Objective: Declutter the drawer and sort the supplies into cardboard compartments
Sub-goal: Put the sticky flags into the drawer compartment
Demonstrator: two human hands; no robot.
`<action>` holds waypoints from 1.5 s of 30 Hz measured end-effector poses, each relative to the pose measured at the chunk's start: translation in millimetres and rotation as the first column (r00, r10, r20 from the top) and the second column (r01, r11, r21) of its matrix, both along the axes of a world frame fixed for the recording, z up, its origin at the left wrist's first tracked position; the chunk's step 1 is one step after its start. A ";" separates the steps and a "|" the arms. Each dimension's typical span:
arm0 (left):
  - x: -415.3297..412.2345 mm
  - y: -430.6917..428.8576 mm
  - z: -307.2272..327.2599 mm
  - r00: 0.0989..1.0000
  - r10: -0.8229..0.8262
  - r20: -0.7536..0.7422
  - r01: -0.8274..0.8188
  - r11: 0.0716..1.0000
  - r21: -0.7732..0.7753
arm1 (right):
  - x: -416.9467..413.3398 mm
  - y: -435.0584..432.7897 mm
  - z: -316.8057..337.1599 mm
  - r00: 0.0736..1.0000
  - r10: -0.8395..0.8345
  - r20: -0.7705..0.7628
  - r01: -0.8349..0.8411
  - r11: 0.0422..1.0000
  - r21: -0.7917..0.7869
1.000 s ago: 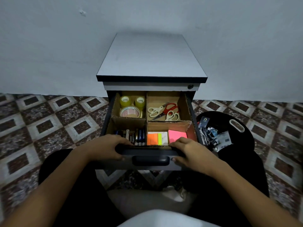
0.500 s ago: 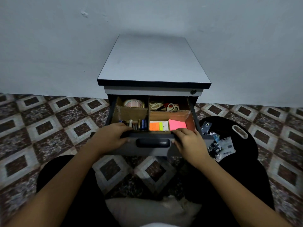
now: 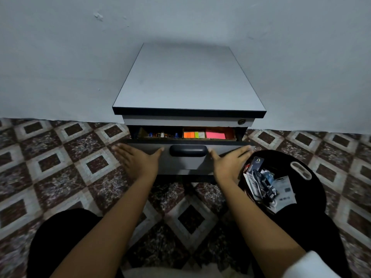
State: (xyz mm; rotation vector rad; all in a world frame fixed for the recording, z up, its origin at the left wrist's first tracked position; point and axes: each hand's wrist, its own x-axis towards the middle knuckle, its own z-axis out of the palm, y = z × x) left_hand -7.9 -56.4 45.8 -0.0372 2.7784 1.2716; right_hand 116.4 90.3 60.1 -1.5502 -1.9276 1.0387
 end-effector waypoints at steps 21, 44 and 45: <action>-63.6 43.5 -27.5 0.998 -0.061 -0.026 0.065 0.978 0.200 | -36.7 47.9 -20.1 0.984 0.111 -0.142 -0.098 0.991 0.094; -34.4 62.0 -101.9 0.925 -0.274 0.263 0.202 0.941 0.271 | -41.6 36.6 -132.2 0.959 0.265 -0.101 -0.280 0.940 -0.193; -34.4 62.8 -101.3 0.930 -0.276 0.245 0.204 0.938 0.281 | -42.0 39.8 -134.8 0.957 0.267 -0.110 -0.284 0.941 -0.185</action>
